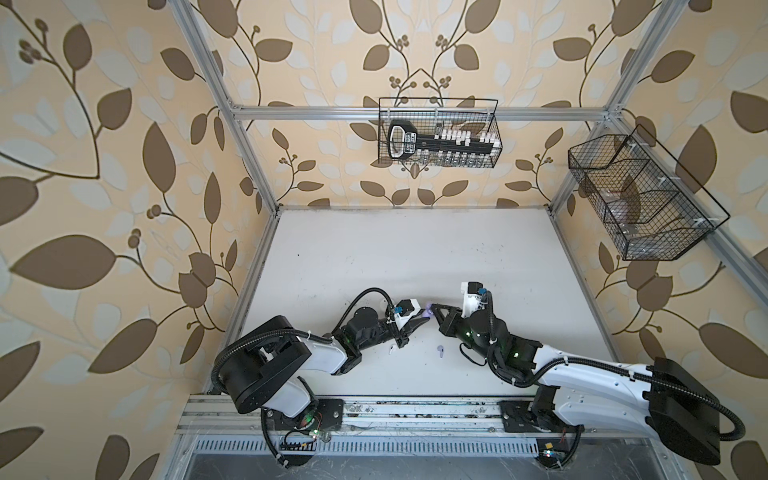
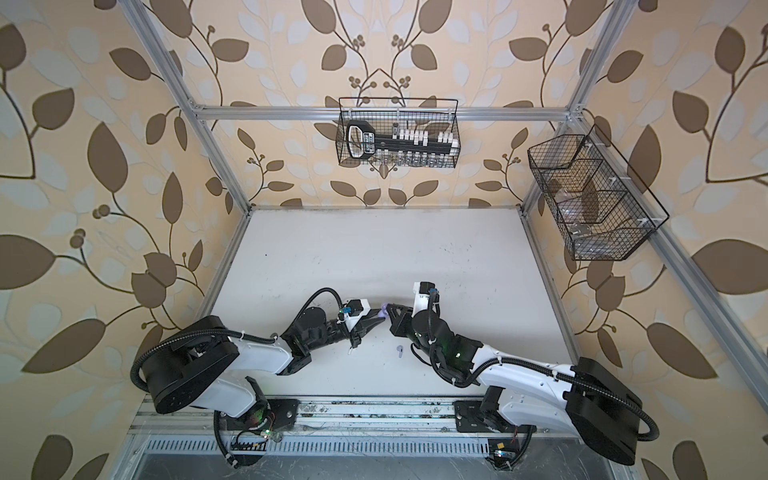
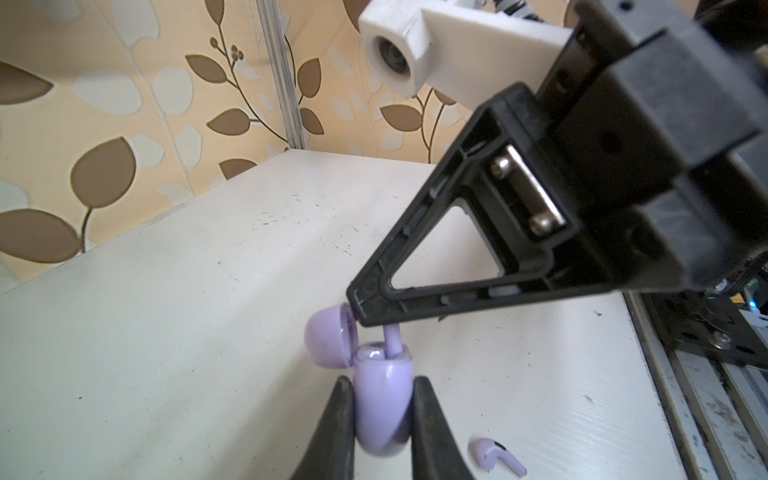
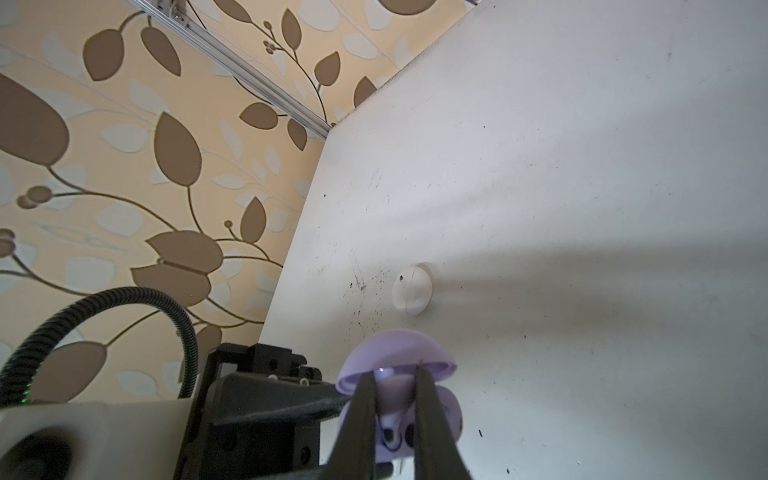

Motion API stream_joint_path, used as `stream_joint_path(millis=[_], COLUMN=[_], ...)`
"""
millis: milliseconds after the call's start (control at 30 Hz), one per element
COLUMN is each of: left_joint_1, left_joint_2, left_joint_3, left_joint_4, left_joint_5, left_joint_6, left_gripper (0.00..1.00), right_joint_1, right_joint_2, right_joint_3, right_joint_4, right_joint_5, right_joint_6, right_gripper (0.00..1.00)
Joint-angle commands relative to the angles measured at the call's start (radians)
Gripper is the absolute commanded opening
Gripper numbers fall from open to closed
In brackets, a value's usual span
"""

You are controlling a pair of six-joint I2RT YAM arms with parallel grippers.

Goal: Insert the wireless bluetooth earbuds into the charging case

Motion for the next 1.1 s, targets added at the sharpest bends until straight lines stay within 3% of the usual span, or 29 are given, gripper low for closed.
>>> stream_joint_path(millis=[0, 1067], left_joint_1=[-0.007, -0.007], left_joint_2=[-0.027, -0.001], left_joint_3=[-0.009, -0.012], left_joint_4=[0.073, 0.118], left_joint_5=[-0.011, 0.005], left_joint_6=[0.002, -0.012], left_gripper=[0.00, 0.00], right_joint_1=[0.005, -0.005], right_joint_2=[-0.025, 0.021], right_joint_3=[-0.025, -0.021], right_joint_4=[-0.005, 0.062], right_joint_5=[0.042, 0.022], right_joint_6=[0.013, 0.027], right_gripper=[0.05, 0.06])
